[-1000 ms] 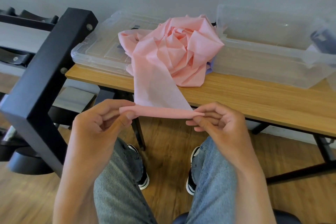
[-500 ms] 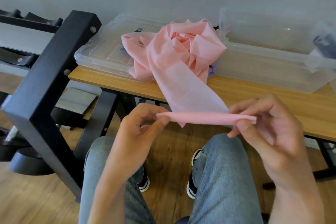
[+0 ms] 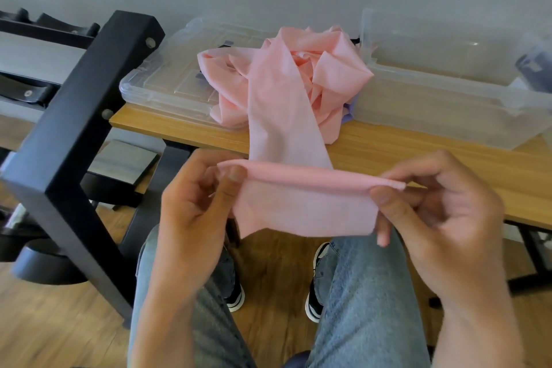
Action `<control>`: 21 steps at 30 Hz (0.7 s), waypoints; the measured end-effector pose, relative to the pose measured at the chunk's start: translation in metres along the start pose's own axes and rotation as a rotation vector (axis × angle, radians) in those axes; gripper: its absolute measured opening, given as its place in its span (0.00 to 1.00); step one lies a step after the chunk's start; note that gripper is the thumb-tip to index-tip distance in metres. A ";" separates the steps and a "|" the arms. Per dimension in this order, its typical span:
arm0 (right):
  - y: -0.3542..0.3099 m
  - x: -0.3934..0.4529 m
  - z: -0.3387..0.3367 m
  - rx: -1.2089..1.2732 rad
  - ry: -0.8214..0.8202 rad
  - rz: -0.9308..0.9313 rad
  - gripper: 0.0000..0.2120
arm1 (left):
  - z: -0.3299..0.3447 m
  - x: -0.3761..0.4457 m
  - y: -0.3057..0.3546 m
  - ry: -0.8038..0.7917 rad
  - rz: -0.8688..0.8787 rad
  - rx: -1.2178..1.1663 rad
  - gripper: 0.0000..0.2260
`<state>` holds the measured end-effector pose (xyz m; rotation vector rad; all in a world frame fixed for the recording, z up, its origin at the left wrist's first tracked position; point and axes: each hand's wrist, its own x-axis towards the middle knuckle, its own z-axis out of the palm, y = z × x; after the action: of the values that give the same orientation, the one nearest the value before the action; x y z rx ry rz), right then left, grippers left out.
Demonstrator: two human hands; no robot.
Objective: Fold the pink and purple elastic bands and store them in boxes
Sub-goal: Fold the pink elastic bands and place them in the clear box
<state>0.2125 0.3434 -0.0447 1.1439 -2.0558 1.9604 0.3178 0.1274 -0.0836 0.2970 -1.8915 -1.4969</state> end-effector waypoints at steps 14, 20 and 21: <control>0.032 0.000 0.017 0.286 0.060 0.203 0.06 | -0.010 0.000 0.010 0.032 -0.162 -0.069 0.08; 0.047 0.001 0.014 0.190 0.025 0.154 0.08 | -0.015 0.001 0.011 0.057 -0.162 -0.075 0.09; 0.048 0.001 0.014 0.157 0.021 0.129 0.08 | -0.016 0.001 0.012 0.056 -0.156 -0.072 0.09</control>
<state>0.1909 0.3255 -0.0864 1.0351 -2.0441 2.2190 0.3303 0.1187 -0.0707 0.4575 -1.8005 -1.6378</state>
